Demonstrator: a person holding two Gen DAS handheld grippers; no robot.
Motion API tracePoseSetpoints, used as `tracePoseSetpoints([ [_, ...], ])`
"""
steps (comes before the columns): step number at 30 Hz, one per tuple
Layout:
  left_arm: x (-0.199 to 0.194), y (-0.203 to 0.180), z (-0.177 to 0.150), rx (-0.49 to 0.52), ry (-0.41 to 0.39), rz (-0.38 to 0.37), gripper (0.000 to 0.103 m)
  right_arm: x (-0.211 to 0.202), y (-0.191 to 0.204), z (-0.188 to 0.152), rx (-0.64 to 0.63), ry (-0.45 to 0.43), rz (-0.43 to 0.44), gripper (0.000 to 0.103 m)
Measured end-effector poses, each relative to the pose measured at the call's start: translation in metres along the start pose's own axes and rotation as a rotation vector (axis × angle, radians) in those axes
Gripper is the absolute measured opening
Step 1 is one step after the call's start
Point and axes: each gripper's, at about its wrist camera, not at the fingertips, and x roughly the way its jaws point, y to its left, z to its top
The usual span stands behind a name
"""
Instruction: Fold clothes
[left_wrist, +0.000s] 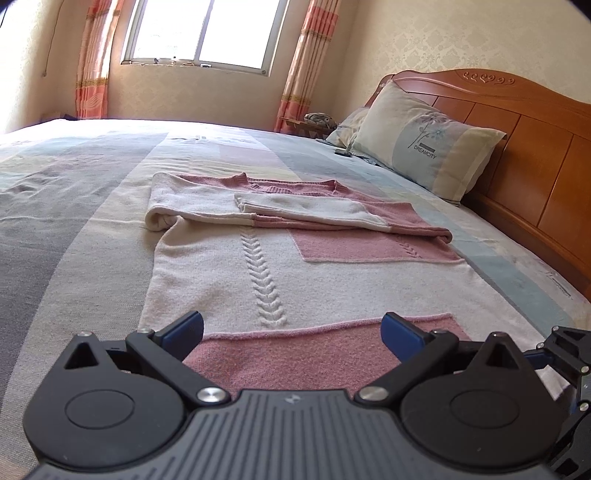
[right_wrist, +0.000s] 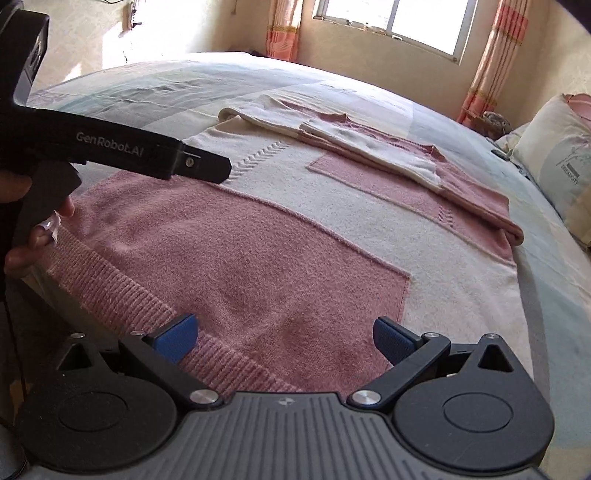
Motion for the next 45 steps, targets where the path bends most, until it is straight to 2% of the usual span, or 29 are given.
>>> tracePoseSetpoints([
  [4, -0.002, 0.002, -0.001, 0.004, 0.002, 0.003, 0.102, -0.014, -0.008, -0.016, 0.044, 0.038, 0.003, 0.103],
  [8, -0.003, 0.003, -0.002, -0.001, 0.003, -0.004, 0.102, -0.019, -0.010, -0.004, 0.040, -0.019, 0.001, 0.103],
  [12, -0.002, 0.005, -0.001, -0.015, 0.000, -0.008, 0.102, -0.008, -0.014, 0.017, 0.141, -0.051, 0.142, 0.103],
  [14, -0.003, 0.005, -0.001, -0.019, -0.001, -0.010, 0.102, 0.000, -0.011, 0.020, 0.174, -0.034, 0.216, 0.103],
  [16, -0.003, 0.005, 0.000, -0.019, -0.003, -0.011, 0.102, 0.008, -0.009, 0.018, 0.194, -0.004, 0.250, 0.103],
  [23, -0.004, 0.007, -0.001, -0.023, 0.001, -0.010, 0.102, -0.006, -0.016, -0.001, 0.242, 0.024, 0.193, 0.103],
  [29, -0.003, 0.007, -0.002, -0.030, 0.008, -0.018, 0.102, -0.006, -0.004, 0.014, 0.244, -0.024, 0.263, 0.103],
  [32, -0.003, 0.007, -0.002, -0.032, 0.009, -0.015, 0.102, 0.000, 0.006, 0.013, 0.226, 0.015, 0.293, 0.103],
  [35, -0.004, 0.007, -0.002, -0.030, 0.006, -0.019, 0.102, -0.003, 0.009, 0.009, 0.215, 0.024, 0.283, 0.103],
  [40, -0.005, 0.009, -0.001, -0.039, 0.007, -0.028, 0.102, -0.006, 0.008, 0.017, 0.207, -0.014, 0.259, 0.103],
  [45, -0.007, 0.019, 0.000, -0.068, 0.016, -0.030, 0.102, 0.002, 0.026, 0.028, 0.137, -0.030, 0.311, 0.103],
])
